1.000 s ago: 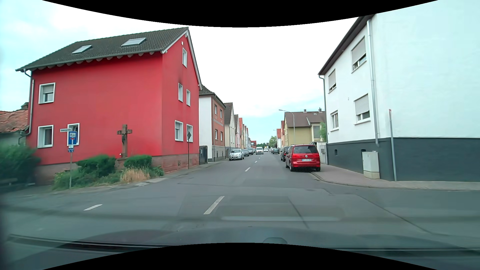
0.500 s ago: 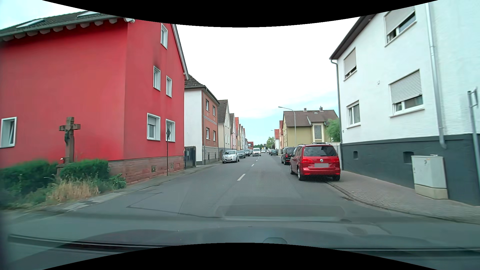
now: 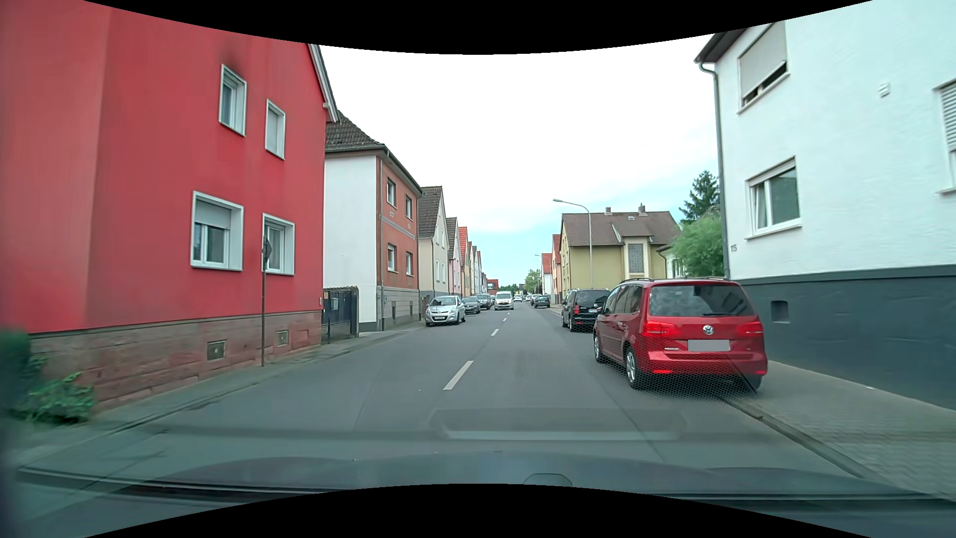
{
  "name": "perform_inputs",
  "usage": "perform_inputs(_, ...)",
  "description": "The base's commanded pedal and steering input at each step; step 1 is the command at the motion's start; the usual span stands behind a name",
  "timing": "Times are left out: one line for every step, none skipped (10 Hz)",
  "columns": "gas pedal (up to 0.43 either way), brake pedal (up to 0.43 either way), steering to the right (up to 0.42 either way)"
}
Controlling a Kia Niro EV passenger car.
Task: Follow the waypoints while adhering to traffic rules and regulations
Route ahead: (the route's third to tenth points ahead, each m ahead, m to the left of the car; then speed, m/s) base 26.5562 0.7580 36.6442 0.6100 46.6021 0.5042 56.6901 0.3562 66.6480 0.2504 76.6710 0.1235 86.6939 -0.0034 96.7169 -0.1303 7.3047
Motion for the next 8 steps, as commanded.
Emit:
perform_inputs(0.008, 0.0, 0.015)
perform_inputs(0.02, 0.0, 0.017)
perform_inputs(0.02, 0.0, 0.016)
perform_inputs(0.02, 0.0, 0.016)
perform_inputs(0.02, 0.0, 0.014)
perform_inputs(0.028, 0.0, 0.011)
perform_inputs(0.028, 0.0, 0.011)
perform_inputs(0.028, 0.0, 0.01)
